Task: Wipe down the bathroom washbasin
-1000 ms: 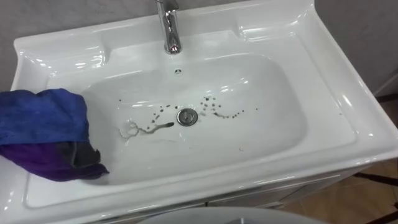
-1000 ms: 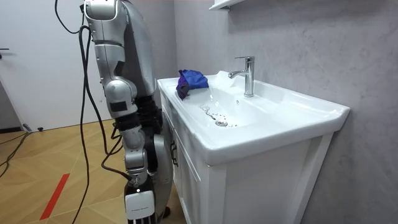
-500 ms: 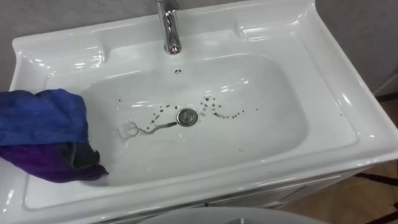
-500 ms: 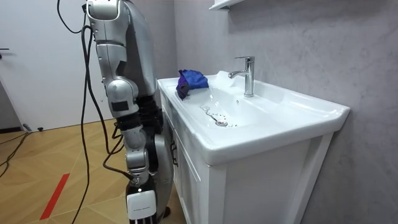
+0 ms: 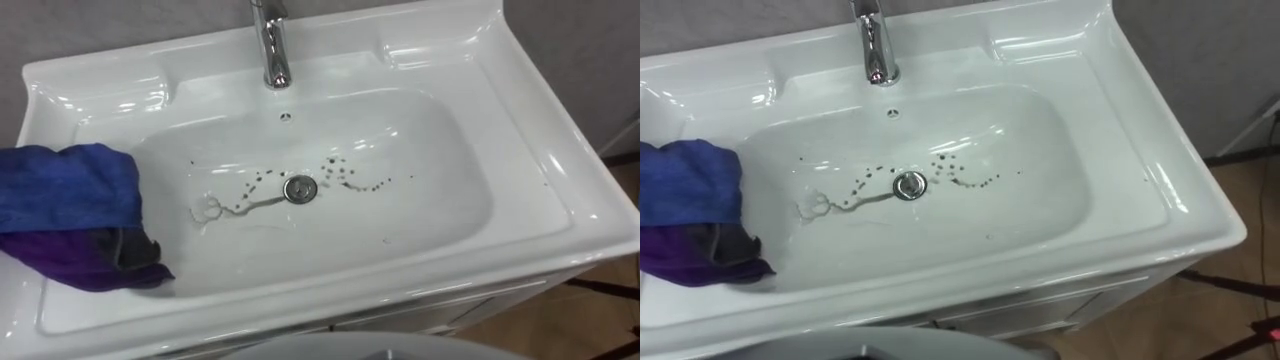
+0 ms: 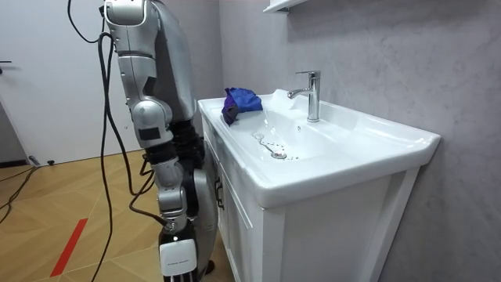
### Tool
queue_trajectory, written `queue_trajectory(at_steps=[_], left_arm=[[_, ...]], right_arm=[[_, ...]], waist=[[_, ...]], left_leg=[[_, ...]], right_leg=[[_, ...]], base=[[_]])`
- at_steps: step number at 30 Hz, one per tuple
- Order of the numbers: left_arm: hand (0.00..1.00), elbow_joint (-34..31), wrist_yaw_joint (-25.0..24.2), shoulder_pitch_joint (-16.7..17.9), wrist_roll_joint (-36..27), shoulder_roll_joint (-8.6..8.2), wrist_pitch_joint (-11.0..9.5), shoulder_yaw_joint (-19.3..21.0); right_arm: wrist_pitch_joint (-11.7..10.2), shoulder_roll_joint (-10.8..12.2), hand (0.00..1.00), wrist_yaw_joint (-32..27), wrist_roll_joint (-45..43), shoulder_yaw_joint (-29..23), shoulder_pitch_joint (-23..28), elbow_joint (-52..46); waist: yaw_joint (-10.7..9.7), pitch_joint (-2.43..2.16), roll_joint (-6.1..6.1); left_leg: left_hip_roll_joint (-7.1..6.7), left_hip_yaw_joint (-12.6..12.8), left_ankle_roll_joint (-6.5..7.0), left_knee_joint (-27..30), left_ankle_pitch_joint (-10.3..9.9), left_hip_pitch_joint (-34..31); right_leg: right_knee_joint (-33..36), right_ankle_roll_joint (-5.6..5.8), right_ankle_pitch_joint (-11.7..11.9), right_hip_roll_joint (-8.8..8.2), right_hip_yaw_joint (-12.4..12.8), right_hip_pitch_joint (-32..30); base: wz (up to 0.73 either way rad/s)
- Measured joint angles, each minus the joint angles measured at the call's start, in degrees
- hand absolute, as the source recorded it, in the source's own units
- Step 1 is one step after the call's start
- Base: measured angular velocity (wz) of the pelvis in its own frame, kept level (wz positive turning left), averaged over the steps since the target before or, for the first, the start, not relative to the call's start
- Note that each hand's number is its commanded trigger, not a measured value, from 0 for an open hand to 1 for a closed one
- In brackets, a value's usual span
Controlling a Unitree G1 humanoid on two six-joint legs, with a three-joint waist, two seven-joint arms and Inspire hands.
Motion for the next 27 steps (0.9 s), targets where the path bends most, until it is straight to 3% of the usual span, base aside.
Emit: queue_trajectory(at_steps=[4, 9, 12, 18, 20, 23, 27], left_arm=[[0.00, 0.7, 2.2, 1.5, -1.4, -0.51, -0.4, 3.2], [0.00, 0.2, 6.4, 3.0, -8.1, -0.40, -0.5, 8.1], [0.00, -0.6, 9.4, 3.4, -11.6, -0.27, -1.0, 12.7], [0.00, -4.0, 16.0, 4.5, -23.6, 0.09, -4.1, 19.3], [0.00, -5.2, 19.3, 4.5, -27.3, 0.19, -5.4, 23.0], [0.00, -8.1, 23.9, 5.5, -31.9, 0.35, -7.4, 25.3], [0.00, -10.4, 28.0, 6.1, -32.6, 0.70, -8.8, 27.9]], right_arm=[[0.0, 0.0, 0.00, -0.4, 0.8, 0.0, 0.0, 0.0], [0.3, 0.0, 0.00, -0.7, 3.6, 0.0, 0.0, 0.4], [0.7, -0.2, 0.00, -1.3, 4.8, -0.2, 0.0, 0.9], [0.5, -1.4, 0.00, -1.9, 4.8, -0.2, 0.1, 1.0], [-0.3, -2.1, 0.00, -1.9, 4.7, -0.3, 0.1, 1.0], [-1.2, -2.6, 0.00, -2.8, 5.2, -2.1, 0.3, 1.0], [-2.8, -2.9, 0.00, -3.5, 5.6, -4.4, 0.3, 0.2]], waist=[[0.2, -0.06, -0.08], [0.3, -0.15, -0.38], [1.8, -0.11, -0.28], [4.7, -0.17, 0.24], [5.5, -0.24, 0.48], [6.4, -0.30, 0.78], [6.9, -0.75, 1.49]], left_leg=[[0.00, 0.0, 0.00, 0.0, 0.0, 0.2], [0.01, 0.0, 0.00, 0.2, 0.0, 0.2], [-0.06, -0.1, 0.07, 0.4, 0.0, 0.2], [-0.21, -0.9, 0.21, 0.9, -0.1, -0.1], [-0.26, -1.2, 0.21, 1.0, -0.1, -0.4], [-0.32, -1.7, 0.20, 1.1, -0.1, -0.7], [-0.34, -2.5, 0.15, 1.0, -0.1, -0.9]], right_leg=[[0.2, 0.00, 0.0, -0.02, 0.0, 0.0], [0.5, 0.00, 0.0, -0.08, -0.3, 0.0], [0.9, 0.01, 0.0, -0.21, -0.8, 0.0], [0.9, 0.10, 0.0, -0.71, -3.5, 0.3], [1.0, 0.11, 0.0, -0.72, -3.7, 0.2], [0.9, 0.11, 0.0, -0.81, -5.1, 0.1], [0.8, 0.10, 0.0, -0.87, -6.7, 0.2]], base=[[0.00], [0.00], [0.00], [0.06], [0.09], [0.09], [0.10]])
